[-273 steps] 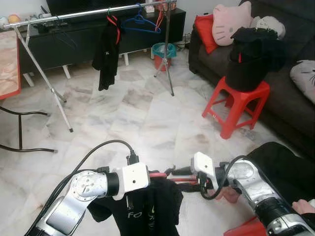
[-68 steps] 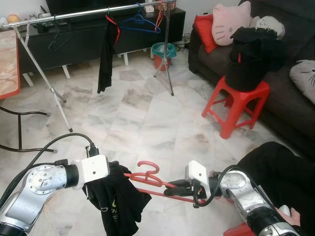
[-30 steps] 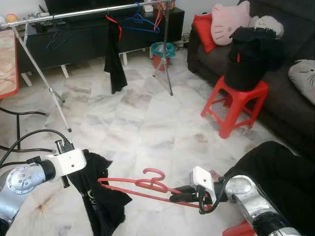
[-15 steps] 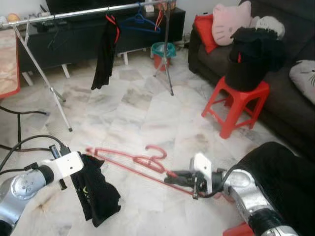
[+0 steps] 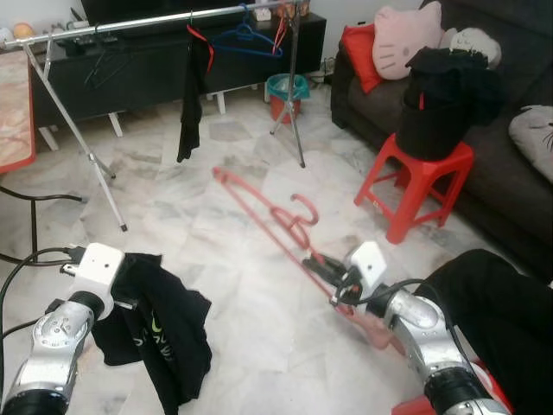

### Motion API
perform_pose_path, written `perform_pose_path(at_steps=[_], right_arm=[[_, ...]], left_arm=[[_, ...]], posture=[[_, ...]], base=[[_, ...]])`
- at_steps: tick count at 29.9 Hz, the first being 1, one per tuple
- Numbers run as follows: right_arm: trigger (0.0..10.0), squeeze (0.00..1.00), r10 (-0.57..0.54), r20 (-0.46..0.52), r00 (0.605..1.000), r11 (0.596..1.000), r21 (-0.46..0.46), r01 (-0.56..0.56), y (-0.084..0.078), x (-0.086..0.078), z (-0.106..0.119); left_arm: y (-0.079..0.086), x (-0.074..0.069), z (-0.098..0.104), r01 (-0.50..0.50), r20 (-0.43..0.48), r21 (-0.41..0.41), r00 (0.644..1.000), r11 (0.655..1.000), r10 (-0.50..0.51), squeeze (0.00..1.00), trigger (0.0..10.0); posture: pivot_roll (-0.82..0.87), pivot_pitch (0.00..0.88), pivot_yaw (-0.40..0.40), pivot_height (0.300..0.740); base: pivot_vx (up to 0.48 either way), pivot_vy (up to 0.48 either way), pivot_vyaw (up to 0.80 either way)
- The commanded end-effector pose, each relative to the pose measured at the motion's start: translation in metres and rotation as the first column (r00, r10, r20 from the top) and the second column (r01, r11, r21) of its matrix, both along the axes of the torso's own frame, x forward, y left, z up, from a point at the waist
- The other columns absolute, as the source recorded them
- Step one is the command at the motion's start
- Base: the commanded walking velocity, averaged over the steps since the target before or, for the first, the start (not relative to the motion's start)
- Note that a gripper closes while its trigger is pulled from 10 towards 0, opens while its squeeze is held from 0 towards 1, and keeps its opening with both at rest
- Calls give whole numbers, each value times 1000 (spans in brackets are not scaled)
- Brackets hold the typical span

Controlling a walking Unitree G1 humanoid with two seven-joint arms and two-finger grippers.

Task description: Hang hanger

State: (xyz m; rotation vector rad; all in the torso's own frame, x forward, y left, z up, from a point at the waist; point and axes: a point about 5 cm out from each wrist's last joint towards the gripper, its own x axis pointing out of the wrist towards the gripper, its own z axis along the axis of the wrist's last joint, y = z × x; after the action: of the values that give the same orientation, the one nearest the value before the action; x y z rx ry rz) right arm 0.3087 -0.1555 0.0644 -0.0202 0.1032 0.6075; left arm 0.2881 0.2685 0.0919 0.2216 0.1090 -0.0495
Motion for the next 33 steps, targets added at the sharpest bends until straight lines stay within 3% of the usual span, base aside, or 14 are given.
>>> perform_pose_path(at_steps=[1, 3, 4, 11, 14, 21, 33], right_arm=[[10000, 0, -96, 31, 995, 995, 44, 95, -5, 8, 8], [10000, 0, -144, 28, 989, 987, 73, 142, -7, 10, 9], [10000, 0, -203, 39, 978, 976, 92, 198, -9, 12, 11], [10000, 0, -351, 31, 936, 932, 110, 346, -13, 14, 8], [10000, 0, -439, 7, 898, 891, 132, 434, -15, 13, 3], [10000, 0, -493, -4, 870, 857, 173, 486, -10, 14, 2], [10000, 0, -528, 8, 849, 838, 168, 520, -10, 11, -1]], left_arm=[[-2, 4, 16, -21, 80, -72, 996, 997, 26, 0, 10000], [-6, 5, 20, -29, 114, -111, 993, 993, 42, 0, 10000], [-10, 7, 23, -61, 134, -170, 987, 984, 84, 0, 10000], [-23, 1, 30, -116, 219, -275, 959, 954, 180, 0, 10000], [-38, -2, 33, -120, 259, -336, 942, 934, 214, 0, 10000], [-57, 4, 32, -116, 253, -304, 947, 946, 197, 0, 10000], [-65, 9, 35, -89, 254, -278, 953, 956, 163, 0, 10000]], posture=[[54, 55, -28, 740], [50, 50, -26, 740], [50, 50, -26, 740], [48, 40, -27, 740], [47, 25, -29, 740], [40, 0, -24, 740], [36, 0, -17, 740]], base=[[0, 0, 0], [0, 0, 0], [0, 0, 0], [0, 0, 0], [0, 0, 0], [0, 0, 0], [0, 118, 0]])
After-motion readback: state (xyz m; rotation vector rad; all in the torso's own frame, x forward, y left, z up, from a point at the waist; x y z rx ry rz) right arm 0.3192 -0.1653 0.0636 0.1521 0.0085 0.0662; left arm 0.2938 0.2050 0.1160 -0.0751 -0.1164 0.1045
